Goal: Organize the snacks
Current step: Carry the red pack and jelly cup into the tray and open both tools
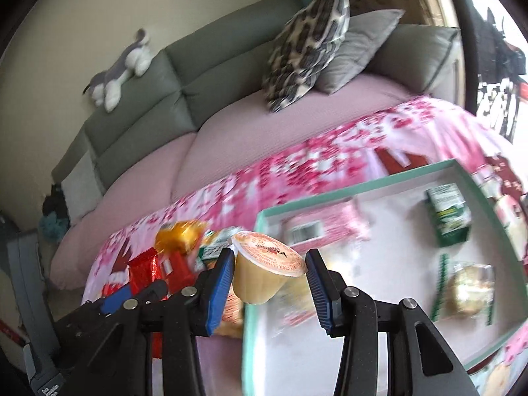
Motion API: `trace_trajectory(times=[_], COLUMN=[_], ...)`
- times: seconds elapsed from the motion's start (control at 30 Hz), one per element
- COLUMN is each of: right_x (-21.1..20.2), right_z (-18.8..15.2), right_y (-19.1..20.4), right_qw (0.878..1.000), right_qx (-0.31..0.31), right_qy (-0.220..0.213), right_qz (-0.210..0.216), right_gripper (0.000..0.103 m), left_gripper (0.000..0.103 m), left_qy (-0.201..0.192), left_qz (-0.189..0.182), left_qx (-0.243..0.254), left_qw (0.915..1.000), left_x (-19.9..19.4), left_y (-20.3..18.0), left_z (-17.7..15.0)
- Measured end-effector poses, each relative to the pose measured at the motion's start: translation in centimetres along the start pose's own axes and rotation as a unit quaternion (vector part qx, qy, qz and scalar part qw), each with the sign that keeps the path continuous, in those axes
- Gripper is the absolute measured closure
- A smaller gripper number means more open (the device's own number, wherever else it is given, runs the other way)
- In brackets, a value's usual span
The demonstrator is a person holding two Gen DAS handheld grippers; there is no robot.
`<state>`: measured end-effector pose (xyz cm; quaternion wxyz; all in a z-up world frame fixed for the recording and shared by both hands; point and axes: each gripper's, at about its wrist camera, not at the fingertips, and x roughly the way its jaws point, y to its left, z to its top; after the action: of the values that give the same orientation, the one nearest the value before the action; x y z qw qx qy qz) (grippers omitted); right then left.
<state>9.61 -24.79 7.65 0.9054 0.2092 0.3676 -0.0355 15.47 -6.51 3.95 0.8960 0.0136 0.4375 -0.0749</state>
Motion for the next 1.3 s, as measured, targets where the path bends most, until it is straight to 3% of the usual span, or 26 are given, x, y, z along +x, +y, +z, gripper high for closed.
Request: trace_trajectory(times=[0.43, 1.3], right_x=[0.0, 1.0], right_z=[1.1, 0.4], right_y=[-7.8, -10.8], right_qw=[0.995, 0.99], right_qx=[0.066, 0.088], right_qy=[-0.012, 0.008], right_qz=[-0.077, -0.109], right_gripper=[0.055, 0.055], left_gripper=[0.056, 0.055], left_qy=[-0.006, 0.036], left_qz=[-0.03, -0.077], left_qx=[0.06, 0.125], left_qw=[0.9977, 0.9885], left_x=[2.2, 4.7], left_y=[-6.5, -14.1], left_z=[2.1, 0.2])
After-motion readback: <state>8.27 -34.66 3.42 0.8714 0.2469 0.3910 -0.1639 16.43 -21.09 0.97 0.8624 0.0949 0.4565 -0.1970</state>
